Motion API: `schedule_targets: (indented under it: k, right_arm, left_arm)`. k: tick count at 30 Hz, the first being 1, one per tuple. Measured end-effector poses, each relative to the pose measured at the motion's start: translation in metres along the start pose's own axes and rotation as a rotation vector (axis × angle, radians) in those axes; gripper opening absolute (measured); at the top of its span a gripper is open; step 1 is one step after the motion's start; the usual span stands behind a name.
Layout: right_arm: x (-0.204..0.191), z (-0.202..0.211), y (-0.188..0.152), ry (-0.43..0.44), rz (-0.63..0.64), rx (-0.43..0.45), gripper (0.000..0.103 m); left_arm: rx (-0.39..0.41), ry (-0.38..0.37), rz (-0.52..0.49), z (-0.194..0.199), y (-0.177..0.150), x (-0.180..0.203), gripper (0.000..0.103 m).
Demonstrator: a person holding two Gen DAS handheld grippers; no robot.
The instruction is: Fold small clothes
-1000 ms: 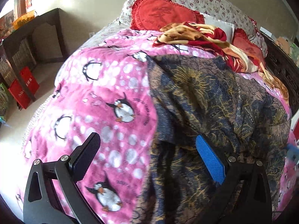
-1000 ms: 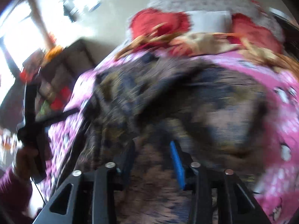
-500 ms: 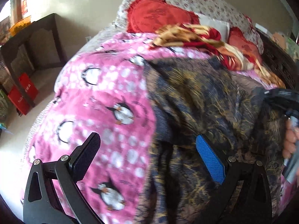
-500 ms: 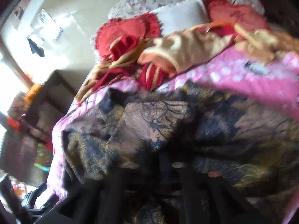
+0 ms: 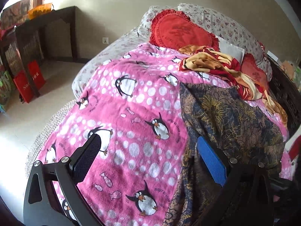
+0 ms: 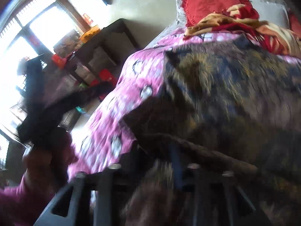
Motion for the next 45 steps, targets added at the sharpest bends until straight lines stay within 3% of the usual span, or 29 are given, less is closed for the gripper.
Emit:
schedule_targets:
  k: [3,5,9,12,14,15,16,18,21,24,25,26,29,31,33,37,39,41,43,44,45]
  right_arm:
    - [0.014,0.047,-0.006,-0.059,0.020,0.049,0.053]
    - [0.045,0.082,-0.001,-0.178,0.015,0.082,0.068]
    - [0.124,0.118,-0.007,-0.447,0.009,0.017,0.069]
    - [0.167,0.119,-0.032,-0.469,-0.046,-0.079,0.066]
    - [0.189,0.115,-0.057,-0.507,-0.064,-0.180,0.048]
    - [0.196,0.112,-0.084,-0.525,-0.067,-0.271,0.047]
    - [0.195,0.115,-0.099,-0.523,-0.059,-0.285,0.047]
    - [0.190,0.129,-0.108,-0.509,-0.057,-0.231,0.047]
    - [0.188,0.162,-0.096,-0.428,-0.169,-0.107,0.047]
    - [0.206,0.196,-0.055,-0.485,-0.200,0.071,0.057]
    - [0.214,0.199,-0.038,-0.516,-0.205,0.096,0.059]
    - [0.219,0.201,-0.028,-0.538,-0.207,0.110,0.059]
    - [0.233,0.184,0.010,-0.513,-0.263,0.133,0.059]
    - [0.239,0.178,0.022,-0.538,-0.270,0.125,0.059]
    - [0.232,0.175,0.034,-0.597,-0.156,0.123,0.060]
    - [0.221,0.172,0.034,-0.556,-0.013,0.072,0.072]
    - [0.222,0.171,0.027,-0.545,0.020,0.050,0.073]
    - [0.228,0.168,0.020,-0.550,0.038,0.013,0.073]
    - [0.234,0.167,0.017,-0.556,0.045,-0.001,0.073]
    - [0.236,0.167,0.016,-0.555,0.047,-0.005,0.073]
    - [0.237,0.168,0.016,-0.553,0.047,-0.006,0.073]
  left_arm:
    - [-0.017,-0.036,-0.008,-0.003,-0.006,0.012,0.103]
    - [-0.051,-0.069,-0.030,-0.009,-0.017,0.028,0.102]
    - [-0.114,-0.093,-0.087,-0.024,-0.035,0.052,0.103]
    - [-0.148,-0.036,-0.186,-0.042,-0.047,0.066,0.103]
    - [-0.158,-0.015,-0.230,-0.048,-0.052,0.071,0.101]
    - [-0.159,-0.008,-0.250,-0.049,-0.053,0.073,0.100]
    - [-0.152,-0.011,-0.271,-0.048,-0.054,0.076,0.100]
    - [-0.145,-0.010,-0.292,-0.047,-0.055,0.079,0.100]
    - [-0.135,-0.017,-0.289,-0.048,-0.050,0.081,0.100]
    - [-0.121,-0.034,-0.277,-0.046,-0.045,0.084,0.097]
    - [-0.118,-0.038,-0.278,-0.045,-0.044,0.086,0.097]
    - [-0.116,-0.043,-0.280,-0.046,-0.045,0.087,0.096]
    - [-0.136,-0.041,-0.296,-0.049,-0.049,0.088,0.081]
    - [-0.146,-0.053,-0.294,-0.049,-0.050,0.087,0.080]
    - [-0.143,-0.083,-0.291,-0.047,-0.049,0.086,0.080]
    - [-0.173,-0.156,-0.285,-0.048,-0.052,0.086,0.080]
    - [-0.187,-0.167,-0.270,-0.052,-0.053,0.087,0.080]
    - [-0.184,-0.170,-0.264,-0.053,-0.053,0.088,0.068]
    - [-0.186,-0.171,-0.275,-0.053,-0.053,0.090,0.042]
    - [-0.186,-0.174,-0.277,-0.053,-0.052,0.090,0.037]
    - [-0.183,-0.177,-0.280,-0.052,-0.052,0.090,0.024]
Point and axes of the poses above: each gripper's, at about its wrist camera, not at the fingertips, and z roughly against the way its jaws point, x to its right, y to its top, the point moved 10 cm from there along -z, roughly the way its jaws point, and after that the axes turned 3 degrees about x, right-handed, at the moved point
